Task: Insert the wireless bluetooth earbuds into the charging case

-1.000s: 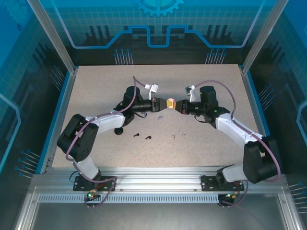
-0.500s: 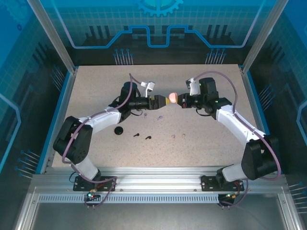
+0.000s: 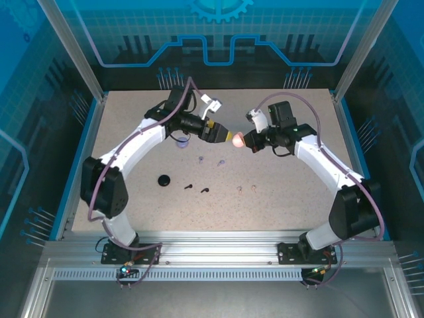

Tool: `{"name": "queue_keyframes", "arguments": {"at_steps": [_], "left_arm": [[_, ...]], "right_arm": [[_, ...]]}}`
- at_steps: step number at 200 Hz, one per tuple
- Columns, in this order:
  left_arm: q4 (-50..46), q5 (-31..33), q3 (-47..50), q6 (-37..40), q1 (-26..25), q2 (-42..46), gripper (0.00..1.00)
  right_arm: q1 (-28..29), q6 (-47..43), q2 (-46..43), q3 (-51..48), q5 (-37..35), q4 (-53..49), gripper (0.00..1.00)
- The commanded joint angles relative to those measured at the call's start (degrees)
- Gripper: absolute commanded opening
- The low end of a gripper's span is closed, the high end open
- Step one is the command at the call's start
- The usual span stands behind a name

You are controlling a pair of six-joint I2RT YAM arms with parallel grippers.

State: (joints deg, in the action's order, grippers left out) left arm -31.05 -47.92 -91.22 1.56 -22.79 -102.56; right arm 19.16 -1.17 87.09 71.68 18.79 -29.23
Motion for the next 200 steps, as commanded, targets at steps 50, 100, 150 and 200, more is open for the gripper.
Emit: {"name": "queue_keyframes", "arguments": {"at_steps": [50, 100, 150, 200], "left_arm": [[-21.34, -3.01, -9.23, 14.60, 0.01, -9.39, 0.68], [-19.23, -2.97, -8.81, 14.16, -0.50, -10.76, 0.66], [-13.31, -5.45, -6.59, 10.75, -0.59, -10.38, 0.60], [-9.78, -7.24, -5.02, 8.57, -0.68, -10.27, 0.53]], "right_arm": [[2.62, -8.29, 5.41, 4.69, 0.31, -5.49, 0.00], [3.56, -7.28, 5.93, 5.27, 1.97, -4.51, 0.00], [3.67, -5.51, 5.28, 5.44, 2.93, -3.13, 0.00], [3.69, -4.64, 5.22, 5.62, 3.36, -2.54, 0.00]]}}
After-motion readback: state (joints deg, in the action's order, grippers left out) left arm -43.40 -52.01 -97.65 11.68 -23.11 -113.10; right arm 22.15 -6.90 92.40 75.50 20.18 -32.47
